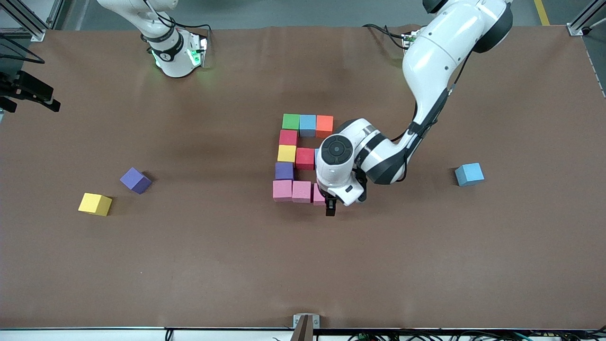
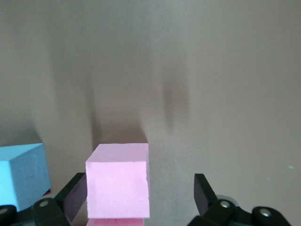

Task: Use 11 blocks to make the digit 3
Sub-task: 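Lower the pink cube beside the second pink cube with the left gripper, then open the left gripper and lift it away from the cubes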

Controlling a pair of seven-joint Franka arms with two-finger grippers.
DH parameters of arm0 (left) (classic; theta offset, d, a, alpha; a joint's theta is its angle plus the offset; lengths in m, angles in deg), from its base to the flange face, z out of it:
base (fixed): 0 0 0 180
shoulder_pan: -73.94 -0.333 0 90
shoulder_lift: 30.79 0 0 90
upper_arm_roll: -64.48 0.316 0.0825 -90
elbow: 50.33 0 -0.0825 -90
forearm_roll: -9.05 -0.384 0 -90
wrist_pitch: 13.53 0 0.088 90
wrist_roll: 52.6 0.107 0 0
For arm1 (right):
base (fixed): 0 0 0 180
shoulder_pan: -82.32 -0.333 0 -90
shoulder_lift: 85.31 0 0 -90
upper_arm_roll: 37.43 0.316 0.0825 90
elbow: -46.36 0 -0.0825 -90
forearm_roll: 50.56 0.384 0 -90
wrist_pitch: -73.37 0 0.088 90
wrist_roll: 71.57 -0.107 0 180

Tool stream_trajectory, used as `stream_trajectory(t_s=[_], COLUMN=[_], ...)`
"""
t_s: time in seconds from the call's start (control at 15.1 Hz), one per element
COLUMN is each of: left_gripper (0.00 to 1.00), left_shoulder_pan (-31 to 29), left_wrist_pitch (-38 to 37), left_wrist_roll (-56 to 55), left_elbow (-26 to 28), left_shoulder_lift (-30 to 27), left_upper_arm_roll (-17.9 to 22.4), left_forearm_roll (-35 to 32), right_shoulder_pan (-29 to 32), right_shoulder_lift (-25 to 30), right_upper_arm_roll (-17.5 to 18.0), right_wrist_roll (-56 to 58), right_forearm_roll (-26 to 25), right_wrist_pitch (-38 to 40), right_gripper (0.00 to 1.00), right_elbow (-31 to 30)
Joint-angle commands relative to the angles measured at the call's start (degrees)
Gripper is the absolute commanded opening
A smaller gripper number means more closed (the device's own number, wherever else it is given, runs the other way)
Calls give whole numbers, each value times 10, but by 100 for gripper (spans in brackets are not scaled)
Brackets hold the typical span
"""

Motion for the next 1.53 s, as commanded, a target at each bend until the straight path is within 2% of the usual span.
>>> stream_trajectory(t_s=[0.0, 0.13, 0.33, 0.6, 0.93, 1.06, 1.33, 1.46], left_gripper=[100, 100, 100, 100, 100, 100, 100, 100], left_shoulder_pan=[-19, -32, -78, -144, -243, -284, -333, -340], left_wrist_pitch=[-51, -73, -136, -224, -333, -345, -384, -400], left_wrist_roll=[54, 135, 319, 655, 979, 1051, 1205, 1231], left_elbow=[-1, 1, 2, 2, 2, 2, 4, 4], left_shoulder_lift=[-58, -110, -175, -261, -354, -377, -408, -413], left_upper_arm_roll=[-6, -2, -3, -2, -3, -2, -2, 6], left_forearm_roll=[6, 32, 44, 49, 76, 117, 155, 174], right_shoulder_pan=[10, 10, 10, 10, 10, 10, 10, 10], right_shoulder_lift=[4, 4, 5, 4, 5, 5, 5, 5], right_upper_arm_roll=[6, 5, 5, 5, 5, 5, 5, 5], right_wrist_roll=[-1, -1, -1, -1, -1, -1, -1, -1], right_forearm_roll=[0, 0, 0, 0, 0, 0, 1, 1], right_wrist_pitch=[4, 4, 4, 4, 4, 4, 4, 8], right_gripper=[100, 100, 100, 100, 100, 100, 100, 100], right_elbow=[1, 1, 1, 1, 1, 1, 0, 0])
